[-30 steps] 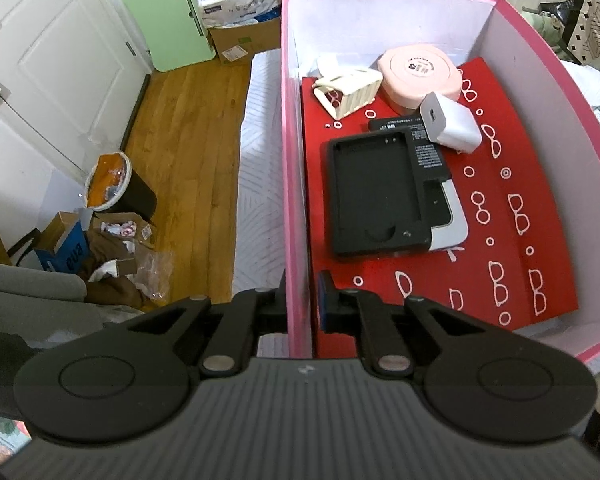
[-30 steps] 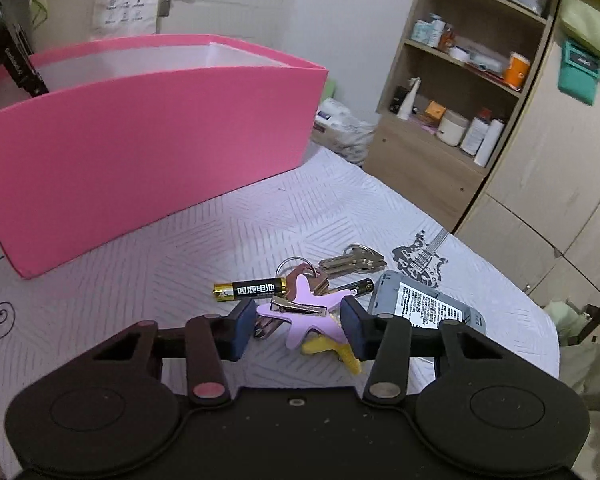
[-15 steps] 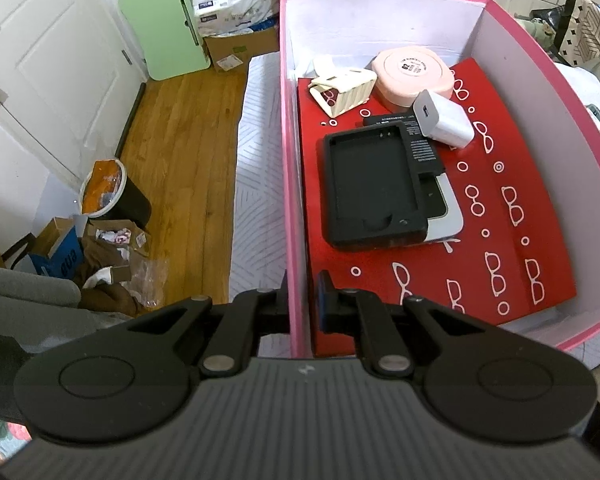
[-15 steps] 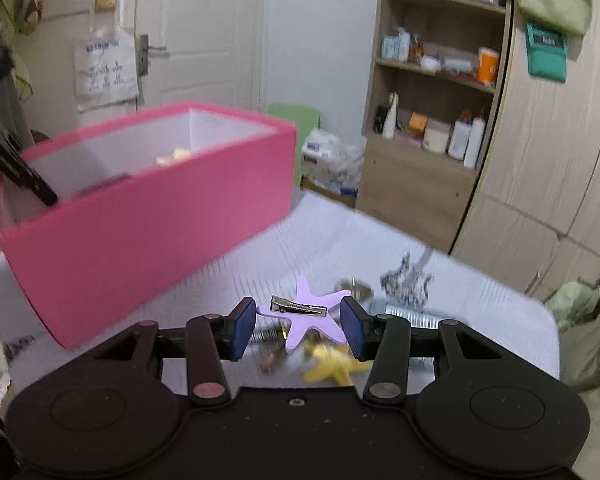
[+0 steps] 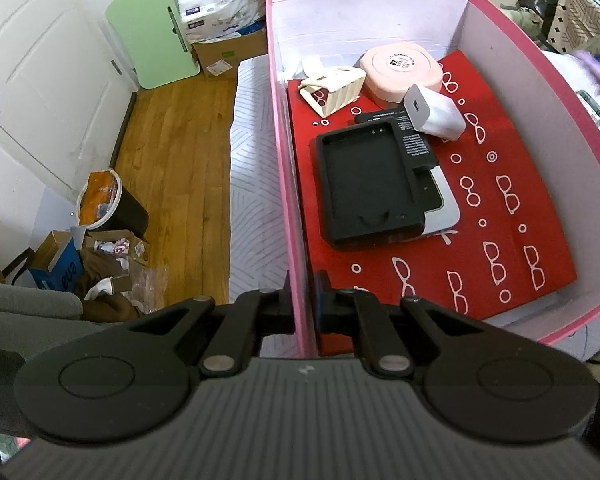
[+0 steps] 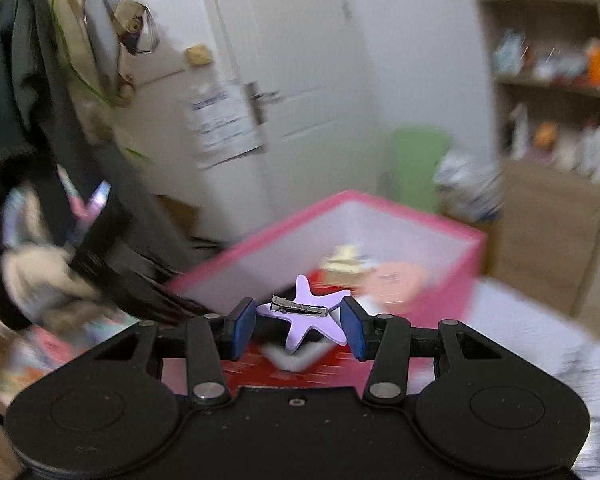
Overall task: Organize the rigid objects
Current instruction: 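Carry the purple starfish into the box and release it on the case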
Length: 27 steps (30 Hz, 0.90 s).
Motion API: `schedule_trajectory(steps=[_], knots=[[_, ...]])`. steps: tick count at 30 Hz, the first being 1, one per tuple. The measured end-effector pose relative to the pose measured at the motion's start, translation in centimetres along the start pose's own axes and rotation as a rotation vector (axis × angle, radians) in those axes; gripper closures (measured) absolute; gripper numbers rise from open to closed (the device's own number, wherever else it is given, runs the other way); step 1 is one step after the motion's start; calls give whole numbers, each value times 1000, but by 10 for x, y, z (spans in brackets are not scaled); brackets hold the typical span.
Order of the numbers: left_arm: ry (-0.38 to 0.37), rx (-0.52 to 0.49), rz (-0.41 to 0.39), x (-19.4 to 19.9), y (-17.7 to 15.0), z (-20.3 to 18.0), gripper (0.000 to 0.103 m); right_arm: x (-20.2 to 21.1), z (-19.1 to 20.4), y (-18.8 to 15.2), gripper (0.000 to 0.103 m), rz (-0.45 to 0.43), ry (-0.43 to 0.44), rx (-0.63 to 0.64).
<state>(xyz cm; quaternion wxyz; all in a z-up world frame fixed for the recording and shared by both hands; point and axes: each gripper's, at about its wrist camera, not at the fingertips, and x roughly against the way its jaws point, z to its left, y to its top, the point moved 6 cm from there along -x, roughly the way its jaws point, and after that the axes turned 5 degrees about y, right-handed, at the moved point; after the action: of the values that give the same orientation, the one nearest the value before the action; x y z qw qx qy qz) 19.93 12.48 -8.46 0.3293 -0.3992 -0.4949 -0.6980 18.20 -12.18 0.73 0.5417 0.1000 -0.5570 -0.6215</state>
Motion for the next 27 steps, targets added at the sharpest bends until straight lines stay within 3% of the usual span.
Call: schedule_trajectory(steps=[2, 5, 9, 13, 16, 20, 27], knots=[[1, -10, -5, 0, 0, 0, 97, -24, 0, 12, 50, 66, 92, -103], [-3, -19, -14, -1, -1, -1, 97, -63, 1, 22, 50, 166, 142, -172], [-15, -18, -24, -1, -2, 1, 97, -112, 0, 26, 50, 275, 89, -155], [-23, -20, -31, 0, -3, 1, 97, -154, -14, 27, 50, 379, 51, -218], [-26, -18, -35, 0, -4, 1, 97, -176, -26, 24, 50, 415, -26, -203], [-30, -16, -40, 1, -4, 2, 97, -186, -24, 23, 50, 456, -55, -141], [-30, -11, -43, 1, -5, 3, 97, -165, -24, 37, 43, 367, -111, -90]])
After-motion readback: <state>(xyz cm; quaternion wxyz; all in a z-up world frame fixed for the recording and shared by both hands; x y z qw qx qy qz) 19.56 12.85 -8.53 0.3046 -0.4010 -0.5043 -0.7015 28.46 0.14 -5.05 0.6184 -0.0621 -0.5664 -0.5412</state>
